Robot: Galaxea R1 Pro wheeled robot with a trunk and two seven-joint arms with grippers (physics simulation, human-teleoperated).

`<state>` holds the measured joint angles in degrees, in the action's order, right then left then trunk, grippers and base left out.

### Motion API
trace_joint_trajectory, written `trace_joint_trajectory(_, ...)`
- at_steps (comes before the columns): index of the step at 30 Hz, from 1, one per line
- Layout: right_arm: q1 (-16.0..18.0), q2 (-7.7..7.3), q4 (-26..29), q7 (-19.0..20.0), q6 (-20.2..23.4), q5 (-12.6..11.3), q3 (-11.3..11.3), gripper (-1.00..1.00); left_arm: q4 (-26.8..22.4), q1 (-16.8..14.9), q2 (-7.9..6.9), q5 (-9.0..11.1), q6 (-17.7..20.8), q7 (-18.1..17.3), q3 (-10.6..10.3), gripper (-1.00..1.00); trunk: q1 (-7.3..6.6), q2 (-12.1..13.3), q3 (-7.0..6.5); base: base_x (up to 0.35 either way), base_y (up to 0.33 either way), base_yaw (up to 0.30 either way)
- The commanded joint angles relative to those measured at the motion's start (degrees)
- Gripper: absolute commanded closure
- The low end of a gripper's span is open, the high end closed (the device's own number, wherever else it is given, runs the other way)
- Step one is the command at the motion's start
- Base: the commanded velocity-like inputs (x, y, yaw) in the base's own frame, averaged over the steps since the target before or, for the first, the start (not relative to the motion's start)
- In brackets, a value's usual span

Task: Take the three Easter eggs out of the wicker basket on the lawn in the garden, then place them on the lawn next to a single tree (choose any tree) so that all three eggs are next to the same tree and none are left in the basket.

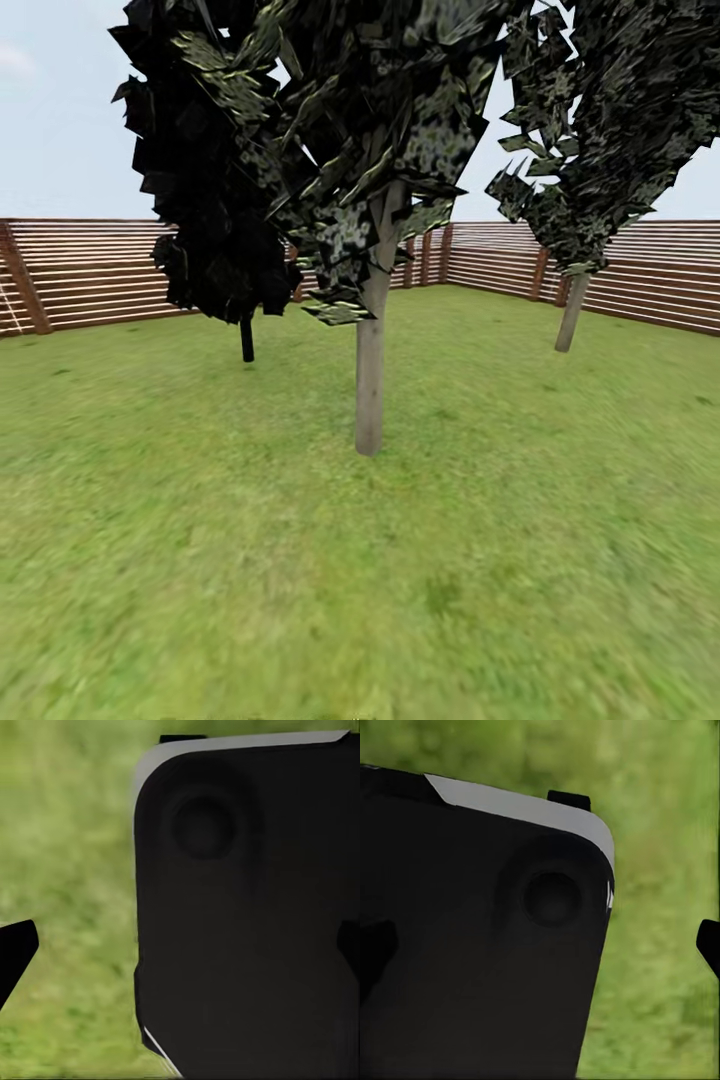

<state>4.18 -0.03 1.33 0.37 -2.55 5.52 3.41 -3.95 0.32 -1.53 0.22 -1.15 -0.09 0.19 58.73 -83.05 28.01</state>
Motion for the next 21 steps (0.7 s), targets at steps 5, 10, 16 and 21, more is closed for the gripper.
trace_joint_trajectory(5,0.0,-0.09,0.1,-0.2,-0.2,1.1,0.6,-1.0,0.1,0.0,-3.0,0.0,-0.1,0.0,0.0,-1.0,0.0,0.0,0.37,0.0,0.0,0.204)
trace_joint_trajectory(10,0.0,0.06,0.0,-0.3,-0.2,1.1,0.6,-1.0,0.0,0.0,-3.48,-0.1,-0.1,0.0,-0.1,-1.0,0.0,0.0,0.64,0.0,0.0,0.229)
trace_joint_trajectory(16,0.0,-0.03,0.1,-0.4,-0.2,1.2,0.6,-1.0,0.0,0.0,-3.38,0.0,0.0,0.0,-0.1,-1.0,0.0,0.0,0.9,0.0,0.0,0.242)
trace_joint_trajectory(21,0.0,0.02,0.1,-0.5,-0.2,1.2,0.6,-1.0,0.0,0.0,-3.51,0.0,0.0,0.0,-0.1,-1.0,0.0,0.0,1.07,0.0,0.0,0.256)
